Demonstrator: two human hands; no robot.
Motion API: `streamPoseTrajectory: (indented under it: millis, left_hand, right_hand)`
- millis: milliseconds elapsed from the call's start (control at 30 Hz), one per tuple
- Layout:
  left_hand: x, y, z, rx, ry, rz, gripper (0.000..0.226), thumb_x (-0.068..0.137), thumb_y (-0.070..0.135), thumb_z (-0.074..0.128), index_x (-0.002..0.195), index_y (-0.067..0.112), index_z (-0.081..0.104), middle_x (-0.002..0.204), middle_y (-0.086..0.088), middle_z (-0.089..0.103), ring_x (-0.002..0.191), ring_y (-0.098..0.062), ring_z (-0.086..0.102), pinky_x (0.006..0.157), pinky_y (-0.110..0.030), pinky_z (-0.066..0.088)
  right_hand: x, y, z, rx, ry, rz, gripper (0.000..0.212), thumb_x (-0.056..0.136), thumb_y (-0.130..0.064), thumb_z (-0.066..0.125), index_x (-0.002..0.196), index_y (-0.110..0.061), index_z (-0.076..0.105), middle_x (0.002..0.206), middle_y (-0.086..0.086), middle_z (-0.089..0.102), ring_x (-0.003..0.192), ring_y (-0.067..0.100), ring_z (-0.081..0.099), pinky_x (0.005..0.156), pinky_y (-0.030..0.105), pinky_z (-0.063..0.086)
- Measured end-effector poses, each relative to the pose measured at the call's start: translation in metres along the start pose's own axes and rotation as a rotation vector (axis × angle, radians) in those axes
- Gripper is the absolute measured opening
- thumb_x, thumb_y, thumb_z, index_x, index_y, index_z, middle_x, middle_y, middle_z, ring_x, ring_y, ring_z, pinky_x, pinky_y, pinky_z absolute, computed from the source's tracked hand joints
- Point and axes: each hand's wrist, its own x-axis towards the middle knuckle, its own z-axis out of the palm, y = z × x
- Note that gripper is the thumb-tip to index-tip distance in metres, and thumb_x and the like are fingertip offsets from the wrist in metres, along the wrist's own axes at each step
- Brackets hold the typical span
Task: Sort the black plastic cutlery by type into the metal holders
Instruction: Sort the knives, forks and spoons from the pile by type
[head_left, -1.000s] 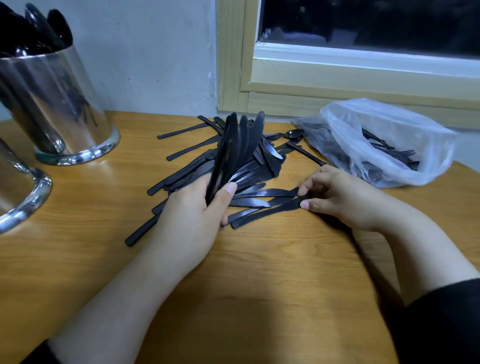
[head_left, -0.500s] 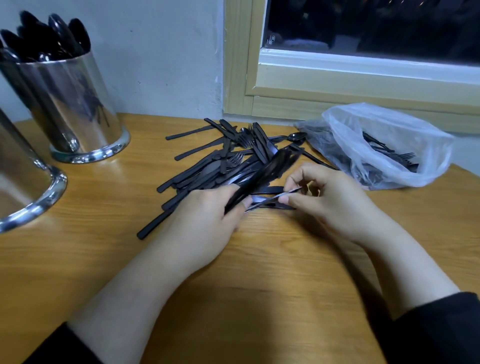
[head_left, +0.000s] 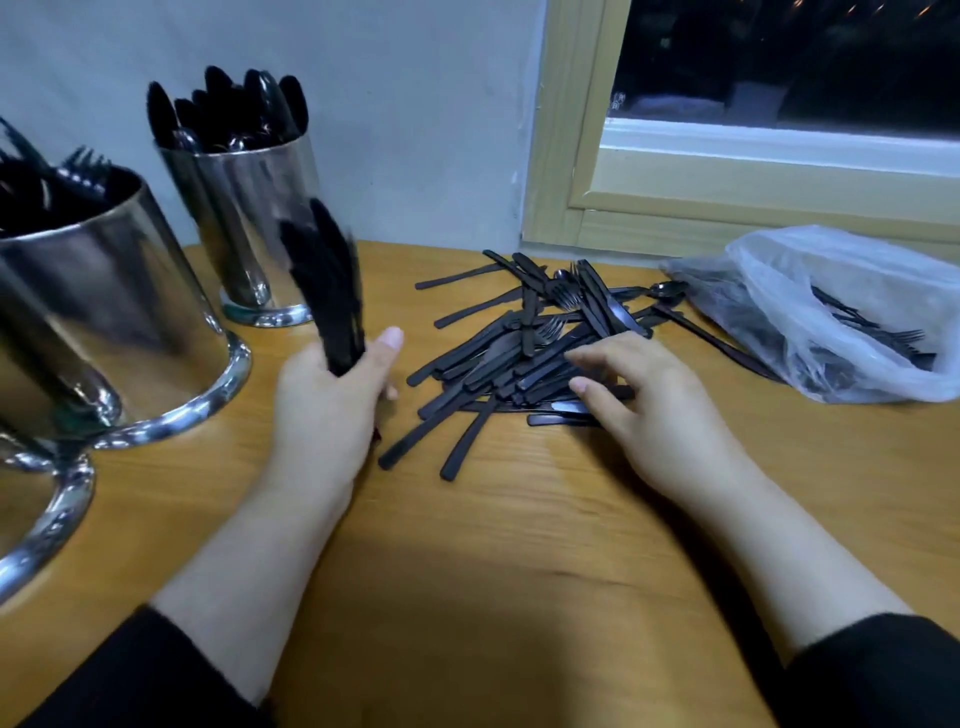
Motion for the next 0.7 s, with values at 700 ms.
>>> streamPoseTrajectory:
  millis: [700]
  left_hand:
    - [-0.033, 0.009, 0.042, 0.098, -0.365, -0.05, 0.026, 0.101, 0.046, 0.057, 0.087, 0.024, 0.062, 0.072, 0.004, 0.074, 0.066, 0.001, 0.064, 0.067, -0.03, 0.043]
  right_hand:
    - [-0.002, -0.01, 0.007, -0.227, 0.001, 0.379, 0.034, 0.083, -0.06, 0.067, 0.094, -0.028, 0.063, 0.094, -0.009, 0.057, 0.096, 0.018, 0.055, 0.087, 0.039, 0.046]
